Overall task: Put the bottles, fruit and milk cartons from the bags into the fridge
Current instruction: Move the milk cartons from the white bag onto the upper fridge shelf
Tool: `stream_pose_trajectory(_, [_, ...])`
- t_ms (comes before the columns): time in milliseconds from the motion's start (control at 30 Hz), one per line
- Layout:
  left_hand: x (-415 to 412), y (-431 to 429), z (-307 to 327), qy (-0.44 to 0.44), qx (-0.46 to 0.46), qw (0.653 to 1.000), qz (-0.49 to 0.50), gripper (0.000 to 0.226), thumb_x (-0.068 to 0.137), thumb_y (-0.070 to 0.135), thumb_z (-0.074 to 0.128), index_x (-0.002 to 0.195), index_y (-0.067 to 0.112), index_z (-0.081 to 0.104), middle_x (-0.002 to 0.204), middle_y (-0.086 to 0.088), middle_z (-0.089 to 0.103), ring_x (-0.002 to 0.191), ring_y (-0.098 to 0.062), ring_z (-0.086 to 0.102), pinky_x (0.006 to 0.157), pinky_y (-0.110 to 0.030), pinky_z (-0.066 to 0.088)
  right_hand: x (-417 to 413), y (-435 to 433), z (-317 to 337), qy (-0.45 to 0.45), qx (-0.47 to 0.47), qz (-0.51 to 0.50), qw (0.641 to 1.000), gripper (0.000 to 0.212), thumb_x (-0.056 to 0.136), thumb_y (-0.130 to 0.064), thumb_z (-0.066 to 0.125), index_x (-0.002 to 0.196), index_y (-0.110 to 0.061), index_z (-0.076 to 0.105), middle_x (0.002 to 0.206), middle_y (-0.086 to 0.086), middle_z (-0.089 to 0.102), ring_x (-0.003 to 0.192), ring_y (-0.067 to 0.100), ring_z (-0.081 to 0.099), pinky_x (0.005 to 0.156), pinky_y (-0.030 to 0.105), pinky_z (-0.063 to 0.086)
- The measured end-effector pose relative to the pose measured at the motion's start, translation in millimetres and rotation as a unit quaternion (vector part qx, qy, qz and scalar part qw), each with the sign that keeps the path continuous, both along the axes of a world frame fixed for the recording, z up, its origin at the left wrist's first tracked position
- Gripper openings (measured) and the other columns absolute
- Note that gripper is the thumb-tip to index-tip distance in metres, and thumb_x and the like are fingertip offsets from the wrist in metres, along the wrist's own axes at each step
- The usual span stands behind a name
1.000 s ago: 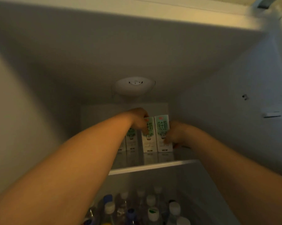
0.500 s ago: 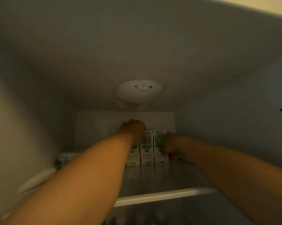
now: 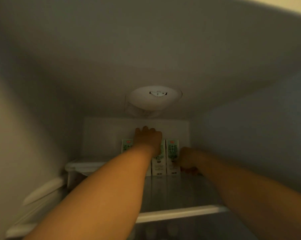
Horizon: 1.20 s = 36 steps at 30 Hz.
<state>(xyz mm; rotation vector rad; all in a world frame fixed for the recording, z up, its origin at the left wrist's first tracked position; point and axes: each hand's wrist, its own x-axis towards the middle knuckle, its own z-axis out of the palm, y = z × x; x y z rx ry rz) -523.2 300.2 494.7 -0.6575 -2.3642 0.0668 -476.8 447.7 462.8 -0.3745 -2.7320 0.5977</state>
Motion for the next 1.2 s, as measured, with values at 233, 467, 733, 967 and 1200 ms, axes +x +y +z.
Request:
stream_pose_trajectory(233, [39.8, -15.0, -3.2, 0.024, 0.068, 0.995, -0.075, 0.067, 0.100, 0.048, 0.045, 0.158, 0.029, 0.020, 0.167, 0.000, 0.009, 0.154, -0.024, 0.001, 0.124, -0.048, 0.000, 44.6, -11.7, -1.7, 0.184, -0.045, 0.011, 0.982, 0.055, 0.101, -0.023, 0.054, 0.150, -0.006, 0.035, 0.144, 0.015, 0.051, 0.126, 0.027, 0.054, 0.095, 0.029, 0.045])
stream_pose_trajectory(467, [91.9, -40.9, -33.5, -0.021, 0.057, 0.997, -0.037, 0.066, 0.099, 0.055, 0.040, 0.158, 0.030, 0.023, 0.166, -0.003, 0.016, 0.152, -0.028, 0.013, 0.122, -0.048, 0.015, 122.2, -51.5, -32.7, 0.221, -0.028, 0.033, 0.974, 0.048, 0.101, -0.020, 0.051, 0.147, -0.009, 0.041, 0.143, 0.016, 0.053, 0.128, 0.032, 0.053, 0.101, 0.033, 0.043])
stream_pose_trajectory(733, [170.1, -86.5, -73.8, -0.089, 0.073, 0.993, 0.003, 0.070, 0.098, 0.065, 0.036, 0.158, 0.030, 0.024, 0.166, -0.004, 0.016, 0.152, -0.030, 0.011, 0.122, -0.054, 0.016, 182.4, -66.0, -77.5, 0.138, 0.070, 0.009, 0.988, 0.047, 0.105, -0.041, 0.031, 0.150, -0.026, 0.034, 0.146, 0.011, 0.050, 0.133, 0.034, 0.045, 0.112, 0.051, 0.032])
stream_pose_trajectory(967, [251.1, -116.7, -117.0, -0.141, 0.067, 0.986, 0.066, 0.072, 0.097, 0.067, 0.033, 0.158, 0.033, 0.018, 0.168, -0.003, 0.010, 0.153, -0.029, 0.010, 0.122, -0.054, 0.016, 254.1, -69.7, -113.6, 0.061, 0.094, 0.042, 0.993, 0.059, 0.104, -0.053, 0.022, 0.158, -0.030, 0.012, 0.167, -0.003, 0.003, 0.153, 0.028, 0.000, 0.118, 0.063, 0.001])
stream_pose_trajectory(1200, [348.2, -137.0, -164.8, -0.178, 0.087, 0.974, 0.106, 0.074, 0.097, 0.069, 0.031, 0.159, 0.036, 0.008, 0.169, -0.001, -0.002, 0.154, -0.028, -0.004, 0.123, -0.055, 0.007, 340.7, -83.1, -145.5, 0.054, 0.075, 0.089, 0.992, 0.063, 0.102, -0.057, 0.024, 0.158, -0.032, 0.008, 0.167, -0.004, 0.002, 0.153, 0.029, 0.000, 0.118, 0.064, 0.004])
